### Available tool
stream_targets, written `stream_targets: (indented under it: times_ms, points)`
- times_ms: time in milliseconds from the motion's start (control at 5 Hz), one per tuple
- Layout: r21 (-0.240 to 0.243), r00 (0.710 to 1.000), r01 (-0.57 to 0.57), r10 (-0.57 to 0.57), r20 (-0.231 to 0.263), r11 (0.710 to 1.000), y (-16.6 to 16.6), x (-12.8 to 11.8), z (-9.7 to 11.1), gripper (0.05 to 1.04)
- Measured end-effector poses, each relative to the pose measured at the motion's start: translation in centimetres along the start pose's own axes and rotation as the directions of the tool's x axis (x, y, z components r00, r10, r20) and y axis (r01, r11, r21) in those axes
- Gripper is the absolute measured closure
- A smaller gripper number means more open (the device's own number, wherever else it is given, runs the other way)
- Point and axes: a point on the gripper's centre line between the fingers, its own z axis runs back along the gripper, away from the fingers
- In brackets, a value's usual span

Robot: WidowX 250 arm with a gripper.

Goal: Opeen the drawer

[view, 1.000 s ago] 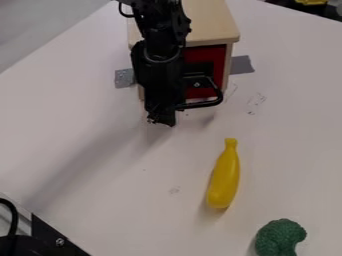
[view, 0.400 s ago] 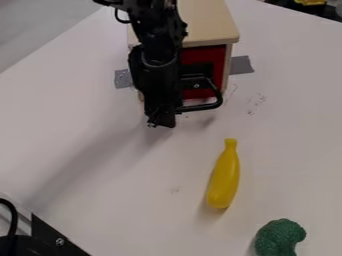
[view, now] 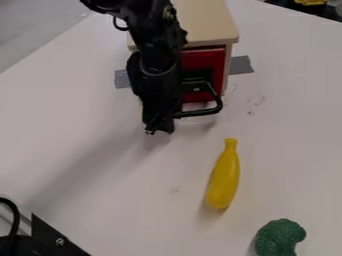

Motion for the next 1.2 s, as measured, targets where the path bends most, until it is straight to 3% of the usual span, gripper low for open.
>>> stream_targets:
  times_ms: [800,1200]
  points:
    - [-0.014,0.999,0.036,-0.036,-0.038,0.999,2.9,-1.4,2.5,0.744]
    - [-0.012,0.997,0.053,-0.053,-0.050,0.999,3.6,-1.6,2.8,0.744]
